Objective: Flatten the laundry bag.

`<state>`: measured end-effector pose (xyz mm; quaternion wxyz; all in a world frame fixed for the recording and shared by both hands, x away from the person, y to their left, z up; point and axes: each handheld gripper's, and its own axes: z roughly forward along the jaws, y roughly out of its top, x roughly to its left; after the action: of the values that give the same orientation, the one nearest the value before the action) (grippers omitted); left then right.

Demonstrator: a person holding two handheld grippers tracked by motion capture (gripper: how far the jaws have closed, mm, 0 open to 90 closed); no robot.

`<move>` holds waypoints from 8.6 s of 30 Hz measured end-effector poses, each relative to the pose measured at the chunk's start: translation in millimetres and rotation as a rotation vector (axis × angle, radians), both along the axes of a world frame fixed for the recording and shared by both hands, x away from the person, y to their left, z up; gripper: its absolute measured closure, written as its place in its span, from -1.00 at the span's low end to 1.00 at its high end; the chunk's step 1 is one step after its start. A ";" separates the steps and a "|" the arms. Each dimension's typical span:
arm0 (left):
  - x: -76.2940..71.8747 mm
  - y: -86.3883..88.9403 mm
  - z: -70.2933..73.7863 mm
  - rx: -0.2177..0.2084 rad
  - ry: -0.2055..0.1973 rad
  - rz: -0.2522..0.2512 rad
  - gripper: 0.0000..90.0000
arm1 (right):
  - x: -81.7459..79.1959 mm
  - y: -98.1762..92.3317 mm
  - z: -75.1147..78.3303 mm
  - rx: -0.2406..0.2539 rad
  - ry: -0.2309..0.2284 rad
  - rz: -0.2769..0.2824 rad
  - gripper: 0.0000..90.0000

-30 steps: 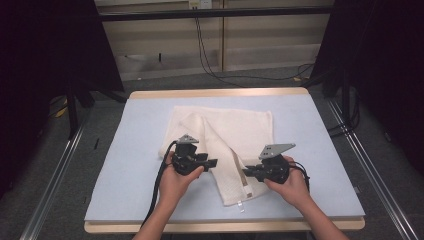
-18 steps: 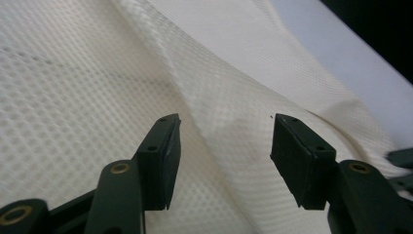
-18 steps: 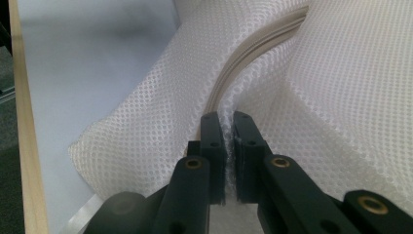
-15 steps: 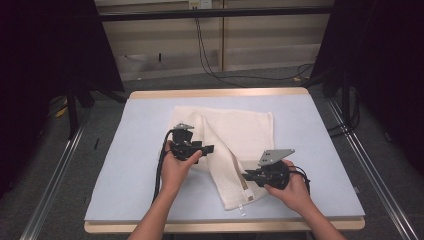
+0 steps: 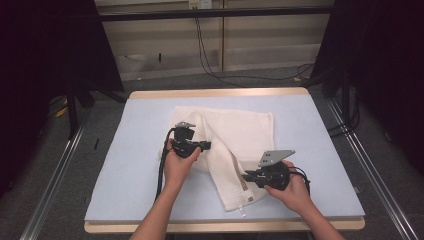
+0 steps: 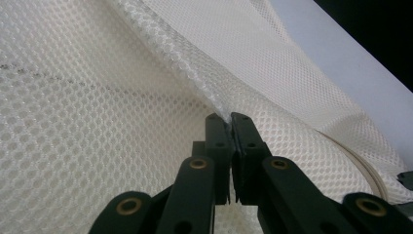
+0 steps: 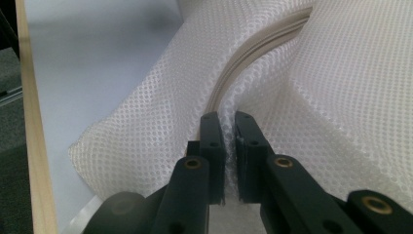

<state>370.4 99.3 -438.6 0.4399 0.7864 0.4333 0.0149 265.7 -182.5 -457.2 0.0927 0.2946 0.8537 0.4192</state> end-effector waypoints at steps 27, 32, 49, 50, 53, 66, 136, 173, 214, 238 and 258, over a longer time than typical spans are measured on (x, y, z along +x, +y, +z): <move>-53.4 25.7 6.4 0.004 -0.051 -0.067 0.98 | 36.6 -38.2 -5.5 -0.027 -0.032 -0.151 -0.05; -57.2 28.7 7.0 0.007 -0.055 -0.062 0.98 | 51.2 -30.5 -15.6 -0.072 -0.007 -0.116 -0.04; -60.1 27.1 8.4 0.002 -0.064 -0.067 0.98 | 59.5 -13.8 -20.0 -0.126 0.064 -0.122 1.00; -60.0 27.2 9.1 -0.005 -0.063 -0.074 0.98 | 59.5 -14.3 -18.7 -0.117 0.074 -0.169 1.00; -60.6 24.8 9.3 -0.017 -0.063 -0.073 0.98 | 59.4 -18.8 -18.3 -0.110 0.048 -0.224 1.00; -69.8 2.8 4.6 -0.008 -0.050 -0.142 0.97 | 54.4 -61.6 -13.8 -0.051 0.003 -0.402 1.00; -63.0 74.5 -6.4 0.083 -0.054 0.012 0.72 | 32.8 6.4 1.8 0.083 0.088 -0.093 0.82; -36.9 133.5 -9.9 0.115 -0.054 0.181 0.07 | 20.1 -10.0 23.9 0.200 0.084 0.004 -0.08; -24.0 107.6 -32.2 0.226 -0.009 0.085 -0.03 | 7.7 -99.1 -13.5 -0.039 0.068 -0.372 -0.21; -17.9 94.6 -33.8 0.196 0.052 0.051 0.92 | -1.9 -113.4 -19.2 -0.063 0.134 -0.455 0.56; -16.5 111.5 -29.9 0.195 0.025 0.114 0.97 | 24.9 -96.8 -11.3 -0.077 0.094 -0.463 1.00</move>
<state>353.9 210.9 -468.5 0.3544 0.7997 0.4792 0.0722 290.6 -279.3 -468.5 0.1577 0.4980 0.7822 0.3396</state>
